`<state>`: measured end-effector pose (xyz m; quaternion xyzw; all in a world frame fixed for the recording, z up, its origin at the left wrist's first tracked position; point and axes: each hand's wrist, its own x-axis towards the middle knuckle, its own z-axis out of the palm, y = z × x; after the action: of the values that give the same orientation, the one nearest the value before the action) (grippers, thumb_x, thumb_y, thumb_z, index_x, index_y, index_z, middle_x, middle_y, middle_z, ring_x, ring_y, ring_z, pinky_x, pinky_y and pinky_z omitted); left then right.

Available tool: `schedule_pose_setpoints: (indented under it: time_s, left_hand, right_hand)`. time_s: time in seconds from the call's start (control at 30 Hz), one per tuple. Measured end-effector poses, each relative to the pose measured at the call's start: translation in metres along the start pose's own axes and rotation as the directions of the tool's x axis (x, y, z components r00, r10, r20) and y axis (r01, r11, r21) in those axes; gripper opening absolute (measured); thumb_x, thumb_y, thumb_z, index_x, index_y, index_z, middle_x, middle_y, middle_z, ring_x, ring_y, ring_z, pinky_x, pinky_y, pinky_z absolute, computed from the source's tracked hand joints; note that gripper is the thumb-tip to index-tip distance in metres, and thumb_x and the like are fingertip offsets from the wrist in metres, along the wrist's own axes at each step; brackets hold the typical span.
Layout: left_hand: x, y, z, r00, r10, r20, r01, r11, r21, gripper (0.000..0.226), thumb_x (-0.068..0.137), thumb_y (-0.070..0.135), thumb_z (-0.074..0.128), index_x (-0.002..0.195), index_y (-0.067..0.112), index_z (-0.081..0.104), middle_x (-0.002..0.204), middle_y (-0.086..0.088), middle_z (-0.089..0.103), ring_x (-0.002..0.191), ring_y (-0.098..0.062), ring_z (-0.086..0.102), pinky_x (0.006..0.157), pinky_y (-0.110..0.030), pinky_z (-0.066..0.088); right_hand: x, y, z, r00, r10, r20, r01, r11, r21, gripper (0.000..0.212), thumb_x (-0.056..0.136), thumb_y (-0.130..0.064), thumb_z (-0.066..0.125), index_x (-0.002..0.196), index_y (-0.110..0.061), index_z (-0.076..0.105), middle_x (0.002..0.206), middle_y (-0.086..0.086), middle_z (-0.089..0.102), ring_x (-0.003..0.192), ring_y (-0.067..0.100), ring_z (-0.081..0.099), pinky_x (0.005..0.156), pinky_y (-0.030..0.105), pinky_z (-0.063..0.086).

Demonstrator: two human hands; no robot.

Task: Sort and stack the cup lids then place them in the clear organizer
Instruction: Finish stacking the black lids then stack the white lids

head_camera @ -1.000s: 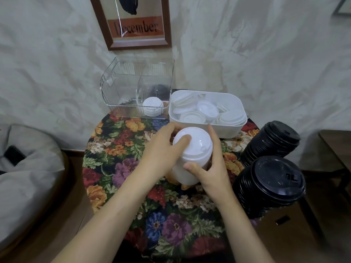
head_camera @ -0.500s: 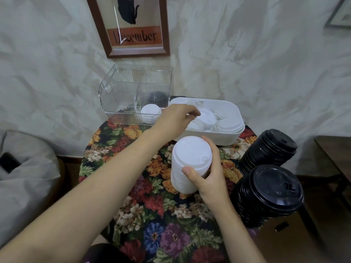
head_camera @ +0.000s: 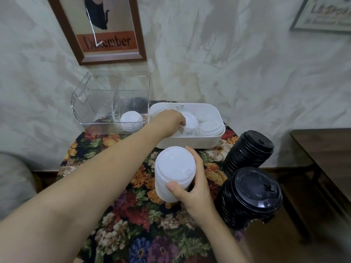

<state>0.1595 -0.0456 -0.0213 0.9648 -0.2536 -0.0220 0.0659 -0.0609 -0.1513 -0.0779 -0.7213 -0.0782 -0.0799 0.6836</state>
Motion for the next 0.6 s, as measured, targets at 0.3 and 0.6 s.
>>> schedule_pose_setpoints:
  time_s: [0.3,0.6]
  left_hand:
    - [-0.021,-0.001,-0.014,0.976,-0.027,-0.216,-0.039,0.955,-0.293,0.017,0.1,0.021,0.066,0.114,0.015,0.074,0.113,0.001,0.067,0.095,-0.016,0.055,0.084,-0.031,0.039]
    - [-0.098,0.003,-0.037,0.942,-0.16,-0.293,-0.074,0.757,-0.649,0.01,0.097,0.028,0.071,0.093,0.019,0.069,0.096,0.014,0.074,0.068,0.004,0.06,0.072,-0.029,0.044]
  right_hand:
    - [0.001,0.001,0.001,1.0,-0.011,0.005,0.011,1.0,0.02,0.087,0.073,-0.051,0.081,0.148,-0.047,0.038,0.144,-0.022,0.052,0.137,0.007,0.05,0.103,0.02,0.047]
    - [0.001,0.003,0.002,0.999,-0.043,0.008,0.042,0.999,0.035,0.085,0.075,-0.049,0.08,0.148,-0.043,0.038,0.142,-0.023,0.052,0.136,0.006,0.051,0.102,0.018,0.046]
